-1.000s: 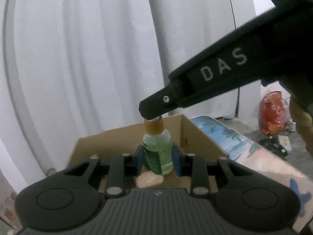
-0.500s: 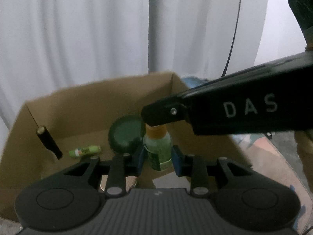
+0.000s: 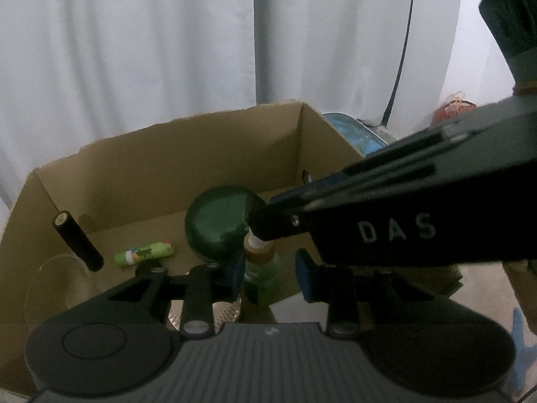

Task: Organize rigid objects
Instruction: 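Carry the dropper bottle with the right gripper into the box and release, then move the right gripper to the white-capped supplement bottle and close on it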

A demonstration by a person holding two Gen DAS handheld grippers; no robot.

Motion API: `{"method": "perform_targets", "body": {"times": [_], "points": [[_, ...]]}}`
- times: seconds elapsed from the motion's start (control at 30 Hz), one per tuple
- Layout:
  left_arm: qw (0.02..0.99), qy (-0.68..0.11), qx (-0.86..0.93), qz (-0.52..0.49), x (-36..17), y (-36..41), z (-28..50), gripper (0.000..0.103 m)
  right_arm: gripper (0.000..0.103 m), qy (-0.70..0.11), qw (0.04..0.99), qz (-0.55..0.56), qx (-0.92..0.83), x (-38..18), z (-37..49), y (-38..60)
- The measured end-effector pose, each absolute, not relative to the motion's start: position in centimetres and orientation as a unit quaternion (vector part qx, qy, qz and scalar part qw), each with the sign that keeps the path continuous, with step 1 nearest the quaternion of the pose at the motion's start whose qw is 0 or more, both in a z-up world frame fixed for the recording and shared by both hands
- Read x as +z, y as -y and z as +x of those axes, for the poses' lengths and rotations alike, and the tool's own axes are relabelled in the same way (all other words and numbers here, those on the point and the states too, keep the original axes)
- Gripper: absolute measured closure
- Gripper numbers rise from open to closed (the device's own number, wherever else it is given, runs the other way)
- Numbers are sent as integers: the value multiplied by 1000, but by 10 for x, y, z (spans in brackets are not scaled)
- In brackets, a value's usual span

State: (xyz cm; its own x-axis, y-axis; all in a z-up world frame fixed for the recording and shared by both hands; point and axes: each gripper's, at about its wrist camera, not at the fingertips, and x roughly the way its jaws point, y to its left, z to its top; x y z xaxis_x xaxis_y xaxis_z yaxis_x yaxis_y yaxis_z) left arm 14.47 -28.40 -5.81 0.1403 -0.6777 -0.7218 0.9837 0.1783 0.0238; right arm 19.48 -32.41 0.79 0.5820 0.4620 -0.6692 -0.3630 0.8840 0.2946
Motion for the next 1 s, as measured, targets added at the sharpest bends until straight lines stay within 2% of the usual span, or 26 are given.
{"method": "perform_targets", "body": {"times": [0.07, 0.1, 0.13, 0.17, 0.2, 0.3, 0.33, 0.37, 0.5, 0.57, 0.67, 0.8, 1.0], "points": [[710, -290, -588, 257, -45, 280, 142, 62, 91, -391, 889, 60, 232, 11, 196, 322], [711, -287, -589, 256, -45, 279, 143, 53, 89, -389, 889, 60, 232, 12, 195, 322], [713, -284, -589, 255, -53, 283, 147, 45, 83, -388, 890, 61, 231, 15, 193, 324], [714, -280, -589, 254, -52, 282, 147, 41, 76, -386, 891, 62, 229, 17, 191, 324], [715, -276, -591, 253, -51, 279, 146, 36, 74, -382, 893, 65, 228, 19, 188, 325], [723, -260, -591, 245, -39, 266, 141, 30, 65, -365, 900, 78, 225, 32, 175, 332], [725, -255, -592, 242, -34, 260, 139, 27, 58, -359, 903, 85, 222, 37, 169, 335], [727, -251, -592, 239, -31, 255, 137, 25, 52, -352, 905, 92, 221, 41, 163, 339], [737, -226, -597, 222, -10, 222, 126, 19, 44, -320, 916, 118, 209, 62, 129, 355], [740, -212, -602, 214, 0, 199, 120, 15, 33, -302, 923, 127, 201, 72, 107, 363], [751, -195, -598, 202, 15, 160, 114, 10, 25, -268, 933, 139, 195, 86, 71, 372], [774, -189, -575, 184, 28, 107, 111, 8, 22, -242, 937, 157, 198, 91, 29, 372], [811, -183, -521, 195, 22, 65, 115, 5, 18, -257, 919, 177, 240, 77, 10, 341]]}}
